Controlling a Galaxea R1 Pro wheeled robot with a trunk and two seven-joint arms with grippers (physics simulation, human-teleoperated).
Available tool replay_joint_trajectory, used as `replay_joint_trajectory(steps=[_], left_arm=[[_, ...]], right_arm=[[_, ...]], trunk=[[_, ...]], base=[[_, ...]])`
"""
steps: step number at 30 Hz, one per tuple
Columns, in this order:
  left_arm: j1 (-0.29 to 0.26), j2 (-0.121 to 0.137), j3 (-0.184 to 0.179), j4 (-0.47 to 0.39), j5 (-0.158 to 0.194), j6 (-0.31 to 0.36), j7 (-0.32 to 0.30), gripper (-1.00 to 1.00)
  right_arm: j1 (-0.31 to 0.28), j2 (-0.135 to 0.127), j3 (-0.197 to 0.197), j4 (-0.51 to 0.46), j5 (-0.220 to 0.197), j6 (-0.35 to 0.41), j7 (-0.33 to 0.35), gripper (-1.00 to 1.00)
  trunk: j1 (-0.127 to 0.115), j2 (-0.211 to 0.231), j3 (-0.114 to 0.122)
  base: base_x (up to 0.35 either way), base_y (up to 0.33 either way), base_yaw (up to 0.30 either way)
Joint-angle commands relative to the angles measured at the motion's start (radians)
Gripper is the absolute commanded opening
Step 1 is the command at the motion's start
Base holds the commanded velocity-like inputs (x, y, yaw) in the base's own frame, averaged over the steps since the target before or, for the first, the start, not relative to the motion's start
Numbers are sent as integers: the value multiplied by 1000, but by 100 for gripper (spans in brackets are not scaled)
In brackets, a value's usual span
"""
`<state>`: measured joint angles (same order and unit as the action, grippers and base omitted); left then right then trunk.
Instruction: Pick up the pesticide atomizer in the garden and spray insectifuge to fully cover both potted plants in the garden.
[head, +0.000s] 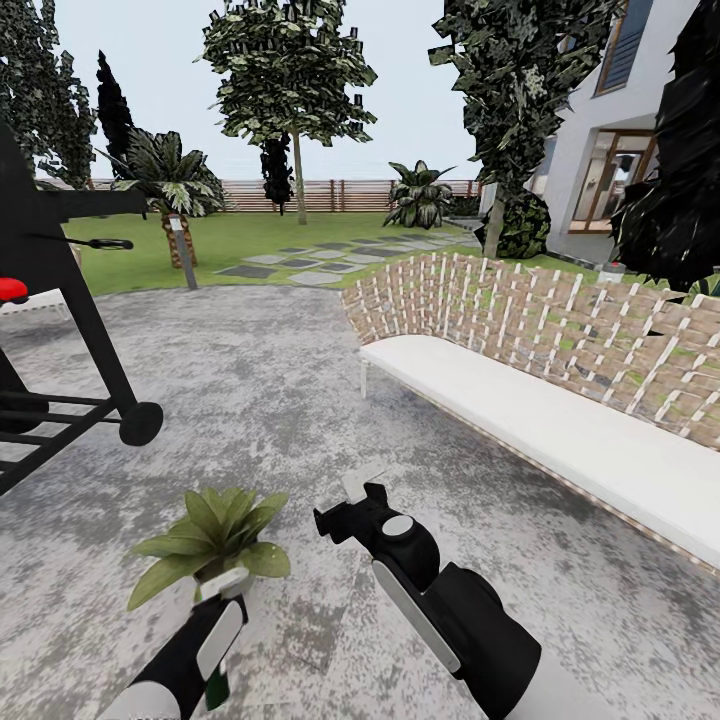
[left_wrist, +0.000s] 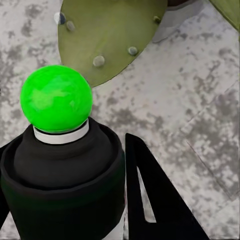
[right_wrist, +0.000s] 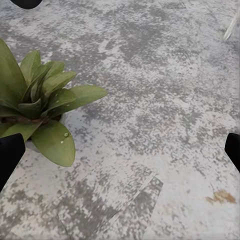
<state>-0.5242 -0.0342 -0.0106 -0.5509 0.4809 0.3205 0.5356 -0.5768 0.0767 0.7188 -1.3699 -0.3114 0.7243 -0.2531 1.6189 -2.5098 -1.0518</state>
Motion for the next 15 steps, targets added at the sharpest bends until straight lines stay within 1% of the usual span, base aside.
replay_joint_trajectory(steps=[1,4,6,7,8,9,13,15], left_arm=[[-1,0,0,0,-2,12,3,-100],[-2,-1,0,-4,-6,13,3,-100],[-2,-3,-3,-26,-9,8,0,-100],[-2,-3,-4,-53,-10,9,-1,-100],[4,-5,-5,-122,-12,17,2,-100],[6,-7,-4,-149,-9,32,18,-100],[7,-7,-1,-166,-3,63,58,-100],[7,-11,0,-167,-4,66,62,-100]], right_arm=[[0,0,0,0,0,0,0,100],[0,0,1,0,0,0,0,100],[0,0,0,1,0,0,0,100],[0,0,1,1,0,0,0,100],[0,0,0,1,0,0,0,100],[0,0,0,1,0,0,0,100],[0,0,0,2,0,0,0,100],[0,0,0,2,0,0,0,100]], trunk=[[0,0,0],[0,0,0],[0,0,0],[0,0,0],[0,0,0],[0,0,0],[0,0,0],[0,0,0]], base=[[0,0,0],[0,0,0],[0,0,0],[0,0,0],[0,0,0],[0,0,0],[0,0,0],[0,0,0]])
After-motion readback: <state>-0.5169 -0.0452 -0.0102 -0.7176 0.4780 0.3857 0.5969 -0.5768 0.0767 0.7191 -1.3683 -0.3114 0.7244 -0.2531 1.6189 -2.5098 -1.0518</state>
